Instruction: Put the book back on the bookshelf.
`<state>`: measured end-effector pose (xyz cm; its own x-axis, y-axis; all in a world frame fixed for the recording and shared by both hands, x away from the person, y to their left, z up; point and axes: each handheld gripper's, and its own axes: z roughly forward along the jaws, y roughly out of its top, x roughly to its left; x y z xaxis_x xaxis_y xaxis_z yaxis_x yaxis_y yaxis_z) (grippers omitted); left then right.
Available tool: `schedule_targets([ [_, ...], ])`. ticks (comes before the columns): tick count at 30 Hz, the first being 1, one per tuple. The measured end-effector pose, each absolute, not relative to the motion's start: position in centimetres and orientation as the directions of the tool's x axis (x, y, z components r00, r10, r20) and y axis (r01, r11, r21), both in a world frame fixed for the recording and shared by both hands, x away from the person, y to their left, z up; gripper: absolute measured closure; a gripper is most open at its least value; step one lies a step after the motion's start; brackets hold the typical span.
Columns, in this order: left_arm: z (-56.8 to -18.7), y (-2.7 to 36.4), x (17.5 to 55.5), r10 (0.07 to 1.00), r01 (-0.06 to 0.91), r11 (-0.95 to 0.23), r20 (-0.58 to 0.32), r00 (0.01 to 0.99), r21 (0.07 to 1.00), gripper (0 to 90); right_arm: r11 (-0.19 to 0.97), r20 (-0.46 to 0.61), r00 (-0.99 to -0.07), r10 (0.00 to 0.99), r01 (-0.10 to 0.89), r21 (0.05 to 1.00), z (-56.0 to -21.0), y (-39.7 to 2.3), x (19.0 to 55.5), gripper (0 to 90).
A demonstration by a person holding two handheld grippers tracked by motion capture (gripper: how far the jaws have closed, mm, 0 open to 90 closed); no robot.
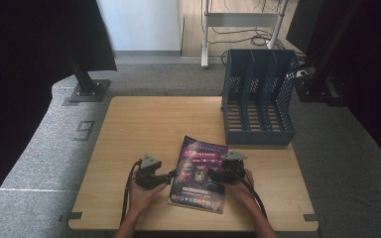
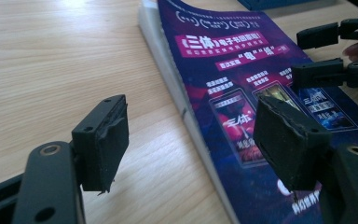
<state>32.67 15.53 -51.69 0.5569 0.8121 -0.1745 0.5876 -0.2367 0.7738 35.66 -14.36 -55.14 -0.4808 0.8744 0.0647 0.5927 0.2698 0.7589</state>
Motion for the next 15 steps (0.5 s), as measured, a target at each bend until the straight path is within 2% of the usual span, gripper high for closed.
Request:
schedule_targets([
  [15, -54.0, 12.0, 35.4, 0.791, 0.619, -0.323, -0.154, 0.592, 0.716, 26.8, 0.275, 0.071, -0.496, 0.866, 0.589, 0.76, -55.2, -14.3, 35.8, 13.9],
])
